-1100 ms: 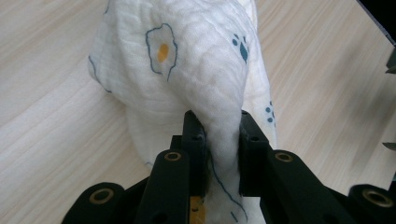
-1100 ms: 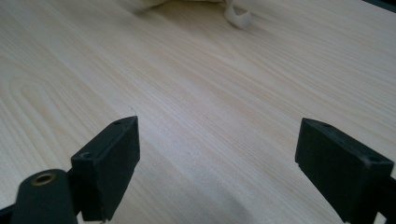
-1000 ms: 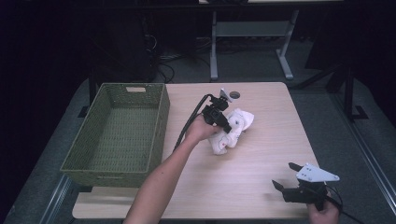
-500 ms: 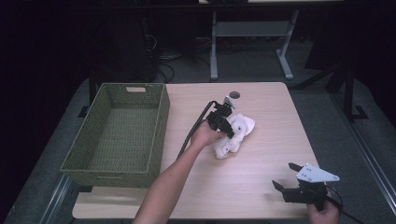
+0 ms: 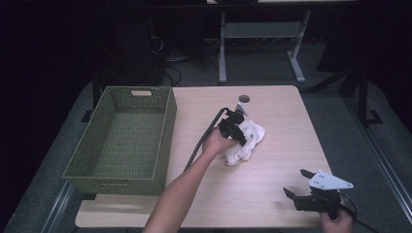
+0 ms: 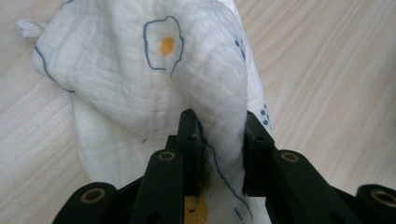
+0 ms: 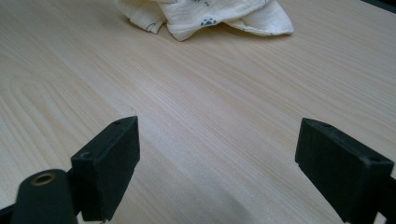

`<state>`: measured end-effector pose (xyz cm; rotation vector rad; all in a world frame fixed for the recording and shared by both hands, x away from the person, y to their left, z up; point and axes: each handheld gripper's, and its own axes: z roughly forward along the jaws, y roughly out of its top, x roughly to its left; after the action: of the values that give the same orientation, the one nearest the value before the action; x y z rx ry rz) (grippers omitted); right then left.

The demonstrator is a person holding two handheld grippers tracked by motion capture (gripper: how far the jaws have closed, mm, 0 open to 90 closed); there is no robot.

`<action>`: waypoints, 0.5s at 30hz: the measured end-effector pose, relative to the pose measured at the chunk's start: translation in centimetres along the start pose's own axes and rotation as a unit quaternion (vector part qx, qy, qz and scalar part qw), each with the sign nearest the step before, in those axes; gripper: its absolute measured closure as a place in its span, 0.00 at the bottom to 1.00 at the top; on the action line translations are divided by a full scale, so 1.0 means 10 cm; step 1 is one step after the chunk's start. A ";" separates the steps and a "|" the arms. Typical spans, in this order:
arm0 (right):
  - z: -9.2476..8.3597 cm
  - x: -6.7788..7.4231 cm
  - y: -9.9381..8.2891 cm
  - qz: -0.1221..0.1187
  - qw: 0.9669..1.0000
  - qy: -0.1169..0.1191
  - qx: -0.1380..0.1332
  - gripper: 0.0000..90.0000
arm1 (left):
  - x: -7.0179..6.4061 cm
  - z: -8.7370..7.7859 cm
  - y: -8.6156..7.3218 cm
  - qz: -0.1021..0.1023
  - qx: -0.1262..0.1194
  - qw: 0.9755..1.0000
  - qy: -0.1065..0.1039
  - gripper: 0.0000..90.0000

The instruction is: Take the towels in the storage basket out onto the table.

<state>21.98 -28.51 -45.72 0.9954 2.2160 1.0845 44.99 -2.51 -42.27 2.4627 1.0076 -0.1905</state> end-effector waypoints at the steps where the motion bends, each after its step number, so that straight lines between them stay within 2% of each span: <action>1: 0.00 0.00 0.00 0.000 1.000 0.000 0.000 0.15 | 0.00 0.01 0.00 0.000 0.000 1.000 0.000 0.81; 14: 0.00 0.00 0.00 -0.001 1.000 -0.001 0.001 0.15 | 0.00 0.02 -0.01 -0.001 -0.005 1.000 0.001 0.72; 15: 0.00 0.00 0.00 -0.001 1.000 0.000 0.000 0.15 | 0.00 0.01 -0.01 -0.001 -0.006 1.000 -0.002 0.69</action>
<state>21.94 -28.51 -45.75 0.9926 2.2170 1.0819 44.89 -2.50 -42.40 2.4498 1.0064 -0.1885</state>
